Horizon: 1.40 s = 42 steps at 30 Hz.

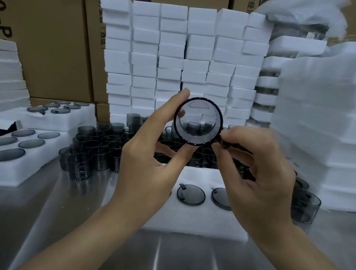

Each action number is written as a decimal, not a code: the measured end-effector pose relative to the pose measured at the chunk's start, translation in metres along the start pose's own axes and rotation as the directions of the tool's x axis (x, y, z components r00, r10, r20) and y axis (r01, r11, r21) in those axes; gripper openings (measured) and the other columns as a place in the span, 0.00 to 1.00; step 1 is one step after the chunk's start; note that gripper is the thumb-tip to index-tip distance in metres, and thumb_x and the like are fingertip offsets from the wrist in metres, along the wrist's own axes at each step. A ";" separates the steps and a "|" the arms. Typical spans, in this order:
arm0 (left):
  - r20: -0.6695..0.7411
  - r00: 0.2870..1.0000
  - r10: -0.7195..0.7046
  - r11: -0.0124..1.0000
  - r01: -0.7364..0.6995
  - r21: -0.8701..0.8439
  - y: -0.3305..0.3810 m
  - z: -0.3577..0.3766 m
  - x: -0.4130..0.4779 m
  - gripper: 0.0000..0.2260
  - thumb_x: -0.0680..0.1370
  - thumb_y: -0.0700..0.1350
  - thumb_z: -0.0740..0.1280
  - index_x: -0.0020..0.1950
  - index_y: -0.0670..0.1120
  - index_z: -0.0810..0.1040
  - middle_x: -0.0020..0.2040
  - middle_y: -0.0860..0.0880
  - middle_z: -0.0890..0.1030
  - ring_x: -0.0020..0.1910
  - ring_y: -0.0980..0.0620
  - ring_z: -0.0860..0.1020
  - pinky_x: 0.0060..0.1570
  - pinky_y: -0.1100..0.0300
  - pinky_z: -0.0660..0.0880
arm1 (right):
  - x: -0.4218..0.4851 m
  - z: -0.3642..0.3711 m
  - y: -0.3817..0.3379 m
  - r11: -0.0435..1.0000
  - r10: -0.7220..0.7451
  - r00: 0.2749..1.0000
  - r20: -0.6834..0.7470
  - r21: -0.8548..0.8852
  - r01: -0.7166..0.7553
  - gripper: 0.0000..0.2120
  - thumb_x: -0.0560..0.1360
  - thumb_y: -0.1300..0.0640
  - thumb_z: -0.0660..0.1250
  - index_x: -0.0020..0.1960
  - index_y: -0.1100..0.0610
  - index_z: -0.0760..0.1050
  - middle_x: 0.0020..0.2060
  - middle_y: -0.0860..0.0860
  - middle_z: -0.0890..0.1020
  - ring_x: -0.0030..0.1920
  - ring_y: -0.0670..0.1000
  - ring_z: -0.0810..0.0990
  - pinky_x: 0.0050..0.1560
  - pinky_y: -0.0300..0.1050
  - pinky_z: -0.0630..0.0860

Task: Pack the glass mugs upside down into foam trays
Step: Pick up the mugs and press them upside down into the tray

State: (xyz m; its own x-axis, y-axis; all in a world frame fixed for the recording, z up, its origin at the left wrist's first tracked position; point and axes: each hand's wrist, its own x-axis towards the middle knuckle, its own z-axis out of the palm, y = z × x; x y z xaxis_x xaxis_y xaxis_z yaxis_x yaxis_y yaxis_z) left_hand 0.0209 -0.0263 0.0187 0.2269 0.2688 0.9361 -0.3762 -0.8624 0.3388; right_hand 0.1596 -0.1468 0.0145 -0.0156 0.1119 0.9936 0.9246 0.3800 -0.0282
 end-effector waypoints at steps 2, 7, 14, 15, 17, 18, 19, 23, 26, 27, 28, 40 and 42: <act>-0.011 1.000 0.000 1.000 0.000 0.003 0.000 0.000 0.001 0.33 0.80 0.37 0.76 0.82 0.54 0.70 0.74 0.59 0.77 0.73 0.51 0.77 0.51 0.68 0.79 | 0.000 0.000 0.000 1.000 -0.017 1.000 0.003 -0.012 0.017 0.13 0.81 0.67 0.71 0.62 0.56 0.75 0.55 0.44 0.77 0.55 0.51 0.83 0.54 0.47 0.84; -0.007 1.000 -0.002 1.000 0.002 -0.003 0.002 -0.001 0.001 0.33 0.80 0.37 0.76 0.82 0.56 0.69 0.74 0.59 0.77 0.73 0.48 0.77 0.50 0.66 0.80 | -0.001 0.000 0.002 1.000 -0.021 1.000 0.013 -0.014 0.021 0.13 0.81 0.67 0.72 0.62 0.56 0.75 0.56 0.44 0.77 0.56 0.53 0.83 0.55 0.47 0.84; -0.035 0.988 -0.148 0.986 0.145 -0.086 0.007 0.000 0.002 0.26 0.80 0.45 0.76 0.77 0.56 0.74 0.69 0.60 0.82 0.72 0.55 0.78 0.48 0.66 0.79 | 0.001 -0.006 0.010 0.997 -0.030 1.000 -0.008 -0.072 0.029 0.14 0.82 0.67 0.72 0.67 0.59 0.78 0.57 0.47 0.81 0.59 0.49 0.85 0.62 0.42 0.82; -0.029 0.985 -0.171 0.980 0.167 -0.111 0.007 -0.001 0.002 0.24 0.81 0.45 0.75 0.76 0.56 0.75 0.68 0.60 0.83 0.71 0.57 0.78 0.49 0.67 0.78 | 0.000 -0.006 0.010 0.999 0.005 1.000 -0.013 -0.049 -0.006 0.15 0.82 0.65 0.73 0.67 0.59 0.78 0.57 0.48 0.82 0.59 0.49 0.85 0.63 0.43 0.82; -0.010 0.983 -0.183 0.974 0.180 -0.136 0.007 -0.004 0.004 0.21 0.82 0.47 0.73 0.75 0.55 0.76 0.67 0.60 0.83 0.71 0.58 0.78 0.50 0.68 0.78 | 0.001 -0.004 0.007 0.986 0.151 0.988 -0.026 0.079 -0.149 0.16 0.82 0.63 0.73 0.69 0.55 0.78 0.57 0.49 0.85 0.59 0.51 0.86 0.63 0.44 0.82; 0.002 0.985 -0.175 0.975 0.173 -0.136 0.007 -0.005 0.005 0.21 0.83 0.47 0.72 0.75 0.55 0.76 0.68 0.60 0.83 0.72 0.58 0.78 0.51 0.67 0.79 | 0.002 -0.002 0.005 0.956 0.245 0.969 -0.029 0.176 -0.237 0.16 0.82 0.63 0.73 0.68 0.53 0.79 0.56 0.48 0.86 0.59 0.52 0.87 0.63 0.44 0.82; 0.011 0.986 -0.163 0.978 0.164 -0.132 0.008 -0.006 0.005 0.21 0.83 0.47 0.71 0.76 0.54 0.76 0.69 0.59 0.83 0.72 0.56 0.78 0.52 0.66 0.79 | 0.004 -0.001 0.003 0.913 0.330 0.944 -0.030 0.265 -0.310 0.16 0.81 0.62 0.73 0.68 0.52 0.79 0.55 0.48 0.87 0.59 0.53 0.87 0.63 0.44 0.82; 0.037 0.992 -0.117 0.986 0.121 -0.115 0.008 -0.007 0.002 0.25 0.82 0.40 0.69 0.79 0.50 0.74 0.72 0.56 0.81 0.72 0.51 0.78 0.52 0.63 0.81 | 0.013 -0.002 -0.001 0.772 0.525 0.849 -0.057 0.450 -0.448 0.14 0.80 0.57 0.74 0.65 0.56 0.82 0.52 0.50 0.89 0.55 0.53 0.89 0.59 0.44 0.84; 0.044 0.995 -0.087 0.991 0.091 -0.100 0.008 -0.006 -0.001 0.26 0.80 0.37 0.69 0.78 0.49 0.74 0.72 0.57 0.80 0.71 0.48 0.79 0.50 0.63 0.80 | 0.017 -0.003 -0.003 0.696 0.600 0.799 -0.035 0.514 -0.501 0.14 0.79 0.52 0.73 0.62 0.55 0.83 0.50 0.50 0.90 0.52 0.52 0.90 0.54 0.42 0.85; 0.041 0.996 -0.080 0.992 0.083 -0.094 0.009 -0.006 -0.001 0.26 0.80 0.36 0.69 0.78 0.49 0.74 0.72 0.57 0.80 0.71 0.47 0.79 0.50 0.63 0.80 | 0.018 -0.003 -0.003 0.672 0.621 0.783 -0.022 0.529 -0.518 0.14 0.79 0.51 0.73 0.62 0.56 0.83 0.50 0.51 0.90 0.52 0.53 0.90 0.53 0.42 0.85; 0.037 0.997 -0.072 0.994 0.075 -0.085 0.009 -0.005 -0.002 0.26 0.80 0.36 0.69 0.77 0.49 0.74 0.72 0.57 0.80 0.71 0.47 0.79 0.50 0.63 0.80 | 0.018 -0.003 -0.002 0.652 0.637 0.771 -0.008 0.540 -0.532 0.14 0.79 0.51 0.72 0.61 0.56 0.83 0.49 0.52 0.90 0.51 0.54 0.90 0.52 0.42 0.85; 0.024 0.997 -0.072 0.996 0.073 -0.050 0.012 -0.006 -0.001 0.26 0.79 0.35 0.69 0.76 0.53 0.74 0.70 0.58 0.81 0.68 0.47 0.80 0.50 0.61 0.80 | 0.018 -0.004 0.001 0.623 0.656 0.754 0.046 0.531 -0.574 0.12 0.80 0.51 0.71 0.61 0.54 0.85 0.49 0.52 0.90 0.51 0.54 0.90 0.50 0.42 0.84; 0.015 0.995 -0.100 0.993 0.101 -0.059 0.012 -0.005 0.000 0.25 0.80 0.38 0.69 0.76 0.53 0.75 0.69 0.58 0.82 0.69 0.48 0.79 0.49 0.62 0.80 | 0.017 -0.004 0.001 0.630 0.653 0.757 0.041 0.526 -0.572 0.14 0.80 0.51 0.71 0.63 0.55 0.84 0.51 0.51 0.90 0.53 0.53 0.90 0.51 0.42 0.85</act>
State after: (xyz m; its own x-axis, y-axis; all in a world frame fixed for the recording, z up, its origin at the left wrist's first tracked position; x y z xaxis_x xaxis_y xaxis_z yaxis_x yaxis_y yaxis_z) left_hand 0.0122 -0.0342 0.0232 0.2771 0.3471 0.8960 -0.4039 -0.8040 0.4364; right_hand 0.1620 -0.1483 0.0320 0.5759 0.3702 0.7289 0.3909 0.6583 -0.6433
